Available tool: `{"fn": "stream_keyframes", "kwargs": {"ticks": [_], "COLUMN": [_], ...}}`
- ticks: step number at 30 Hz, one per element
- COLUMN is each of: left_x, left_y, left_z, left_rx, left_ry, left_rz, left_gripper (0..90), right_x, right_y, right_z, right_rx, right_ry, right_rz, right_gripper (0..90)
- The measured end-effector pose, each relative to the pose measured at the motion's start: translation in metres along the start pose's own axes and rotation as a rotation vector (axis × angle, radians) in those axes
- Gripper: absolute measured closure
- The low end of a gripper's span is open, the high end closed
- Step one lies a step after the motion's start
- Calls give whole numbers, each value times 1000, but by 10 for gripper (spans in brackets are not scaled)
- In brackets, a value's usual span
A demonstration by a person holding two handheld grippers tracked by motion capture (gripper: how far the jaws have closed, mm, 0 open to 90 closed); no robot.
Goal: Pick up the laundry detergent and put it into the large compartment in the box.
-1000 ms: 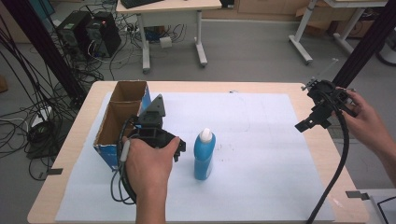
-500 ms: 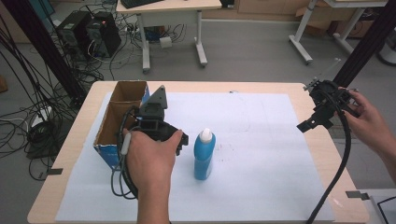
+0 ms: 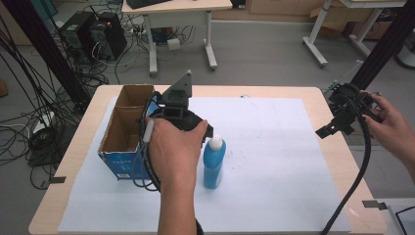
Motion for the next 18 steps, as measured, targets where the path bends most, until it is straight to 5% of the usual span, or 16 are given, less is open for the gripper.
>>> {"fn": "stream_keyframes", "kwargs": {"ticks": [18], "left_x": [-22], "left_y": [33], "left_z": [2], "left_rx": [8], "left_ry": [4], "left_rz": [-66], "left_gripper": [61], "right_x": [6], "right_y": [5], "right_z": [3], "right_rx": [8], "right_ry": [-2], "right_rz": [-4], "right_gripper": [52]}}
Point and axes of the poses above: each handheld gripper's, and its own axes: z roughly backward along the jaws, x roughly out of its underside, y roughly to its right, the point moved 10 cm from there along -z, roughly forward along the jaws, and after that the axes turned 4 degrees about -z, right-handed, at the moved point
